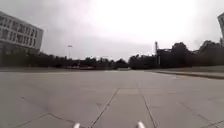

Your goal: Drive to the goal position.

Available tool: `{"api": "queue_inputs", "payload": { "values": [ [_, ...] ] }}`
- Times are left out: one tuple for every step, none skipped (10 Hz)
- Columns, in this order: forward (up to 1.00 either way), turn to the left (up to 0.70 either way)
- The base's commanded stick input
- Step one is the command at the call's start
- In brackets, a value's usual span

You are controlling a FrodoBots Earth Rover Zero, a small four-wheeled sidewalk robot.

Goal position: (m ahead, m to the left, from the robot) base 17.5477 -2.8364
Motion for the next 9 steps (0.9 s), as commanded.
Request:
{"api": "queue_inputs", "payload": {
  "values": [
    [0.85,0.0],
    [0.85,0.0],
    [0.85,0.0],
    [0.85,0.0],
    [0.85,0.0],
    [0.85,0.0],
    [0.85,0.0],
    [0.8,0.0],
    [0.24,0.0]
  ]
}}
